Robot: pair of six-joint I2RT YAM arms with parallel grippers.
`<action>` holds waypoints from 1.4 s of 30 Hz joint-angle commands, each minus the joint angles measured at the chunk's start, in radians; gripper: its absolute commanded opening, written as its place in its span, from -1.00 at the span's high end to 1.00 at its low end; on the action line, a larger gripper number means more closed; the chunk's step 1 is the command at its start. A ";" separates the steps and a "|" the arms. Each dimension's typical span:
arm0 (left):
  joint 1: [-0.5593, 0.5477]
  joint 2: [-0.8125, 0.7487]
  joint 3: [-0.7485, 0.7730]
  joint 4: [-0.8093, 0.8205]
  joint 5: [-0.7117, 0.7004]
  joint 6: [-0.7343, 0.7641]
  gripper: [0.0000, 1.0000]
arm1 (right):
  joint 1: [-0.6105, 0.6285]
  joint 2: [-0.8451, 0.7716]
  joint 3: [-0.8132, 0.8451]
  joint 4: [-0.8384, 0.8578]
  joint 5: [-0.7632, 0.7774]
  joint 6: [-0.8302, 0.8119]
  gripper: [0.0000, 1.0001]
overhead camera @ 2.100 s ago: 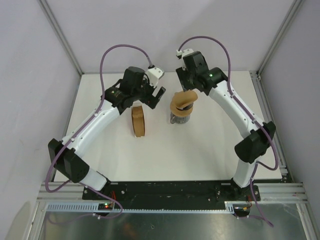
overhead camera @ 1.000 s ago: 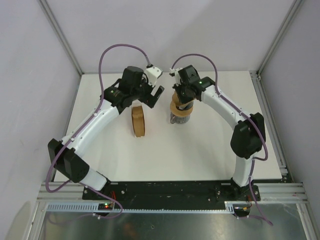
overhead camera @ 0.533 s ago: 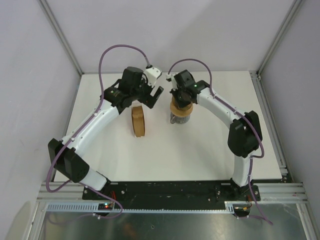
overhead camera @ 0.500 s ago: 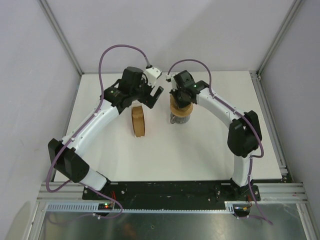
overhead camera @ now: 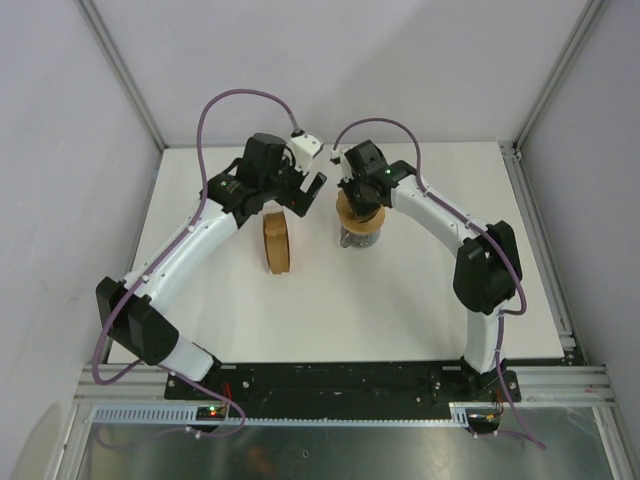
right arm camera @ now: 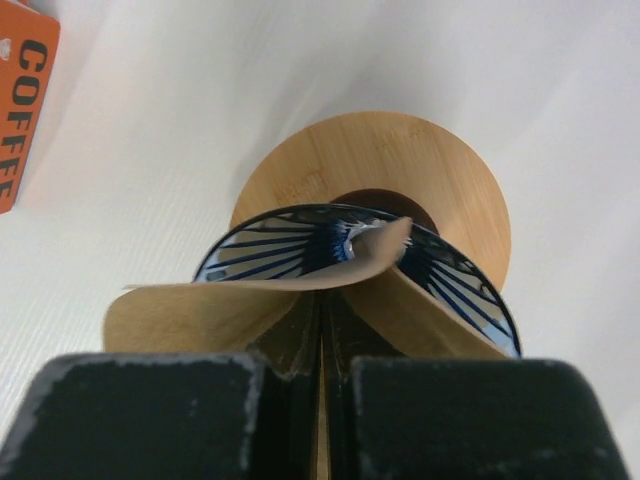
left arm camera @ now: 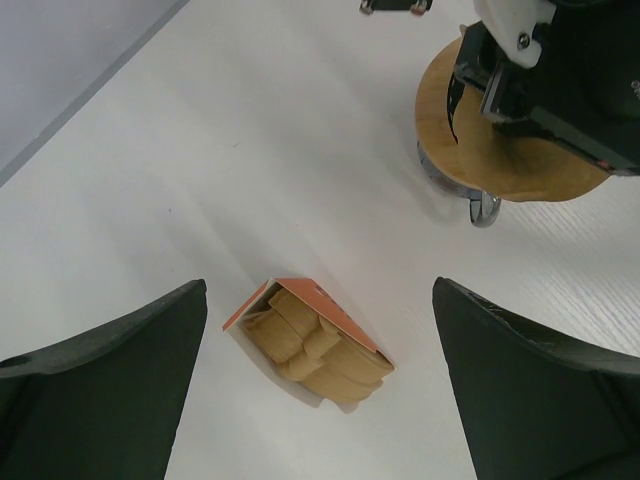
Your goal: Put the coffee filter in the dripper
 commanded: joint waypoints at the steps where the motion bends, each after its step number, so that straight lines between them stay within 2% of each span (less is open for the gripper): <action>1: 0.009 -0.031 -0.002 0.020 0.010 -0.004 -0.99 | -0.038 -0.008 0.045 -0.013 -0.014 0.015 1.00; 7: 0.009 -0.019 -0.002 0.020 0.010 -0.004 -0.99 | -0.043 -0.022 0.100 -0.020 -0.013 0.009 1.00; 32: 0.011 -0.027 -0.003 0.020 0.010 0.000 -0.99 | -0.077 0.104 0.134 -0.076 -0.071 0.034 1.00; 42: 0.011 -0.026 -0.002 0.021 0.010 0.001 -0.99 | -0.073 0.158 0.200 -0.122 -0.065 0.034 1.00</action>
